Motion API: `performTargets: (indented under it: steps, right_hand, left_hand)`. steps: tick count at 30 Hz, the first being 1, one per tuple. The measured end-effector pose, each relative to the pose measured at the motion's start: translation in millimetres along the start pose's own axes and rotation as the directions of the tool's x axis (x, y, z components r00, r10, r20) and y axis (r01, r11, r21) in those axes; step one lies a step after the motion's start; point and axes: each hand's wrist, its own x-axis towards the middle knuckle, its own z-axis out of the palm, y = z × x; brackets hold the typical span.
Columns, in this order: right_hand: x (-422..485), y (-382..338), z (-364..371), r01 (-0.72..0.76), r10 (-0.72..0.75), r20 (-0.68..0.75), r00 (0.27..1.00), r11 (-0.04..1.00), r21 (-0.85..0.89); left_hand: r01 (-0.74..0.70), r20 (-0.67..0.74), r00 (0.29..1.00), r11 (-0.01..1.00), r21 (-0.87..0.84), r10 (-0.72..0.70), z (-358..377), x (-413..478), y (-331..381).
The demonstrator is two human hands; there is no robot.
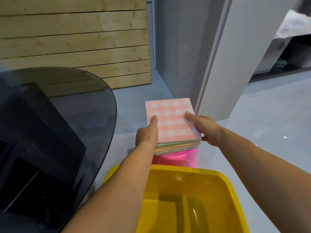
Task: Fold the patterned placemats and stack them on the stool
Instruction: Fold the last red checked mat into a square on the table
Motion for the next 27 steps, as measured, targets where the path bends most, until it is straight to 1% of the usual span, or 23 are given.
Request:
performTargets:
  steps: [4,6,9,11,13,16,18,23,27]
  right_hand:
    - [6.3,-0.9,-0.2,-0.044,0.045,0.012,0.999,0.999,-0.024]
    - [7.7,-1.3,-0.2,-0.065,0.066,0.023,0.998,0.997,-0.048]
    - [11.0,2.6,-2.6,-0.081,0.084,0.052,0.995,0.995,-0.059]
    - [10.1,4.0,-3.8,-0.073,0.078,0.092,0.993,0.995,-0.06]
    - [8.9,5.3,-3.2,-0.044,0.048,0.092,0.995,0.998,-0.036]
    - [1.7,7.1,-0.1,0.025,-0.026,0.018,1.0,1.0,0.017]
    - [-6.4,10.6,-0.4,0.067,-0.067,-0.012,0.998,0.997,0.043]
    - [-49.7,9.4,-13.3,0.145,-0.139,-0.063,0.988,0.985,0.093]
    - [-102.9,8.8,-23.9,0.164,-0.149,-0.146,0.978,0.982,0.096]
  left_hand:
    - [0.097,0.129,0.988,0.987,-0.124,-0.081,1.2,17.3,1.4]
    - [0.135,0.198,0.975,0.981,-0.14,-0.106,8.2,42.4,-11.2]
    - [0.19,0.311,0.94,0.974,-0.124,-0.144,3.8,27.5,-11.4]
    - [0.18,0.333,0.933,0.978,-0.107,-0.136,2.3,20.1,-13.7]
    - [0.143,0.299,0.948,0.985,-0.102,-0.106,2.0,15.4,-13.6]
    - [0.068,0.224,0.973,0.994,-0.084,-0.047,4.7,11.7,-11.9]
    - [0.05,0.183,0.982,0.996,-0.068,-0.037,3.4,4.8,-8.7]
    - [-0.067,0.212,0.974,0.997,-0.049,0.076,-5.7,-41.1,-1.1]
    - [-0.132,0.27,0.952,0.989,-0.062,0.144,-24.2,-79.8,2.8]
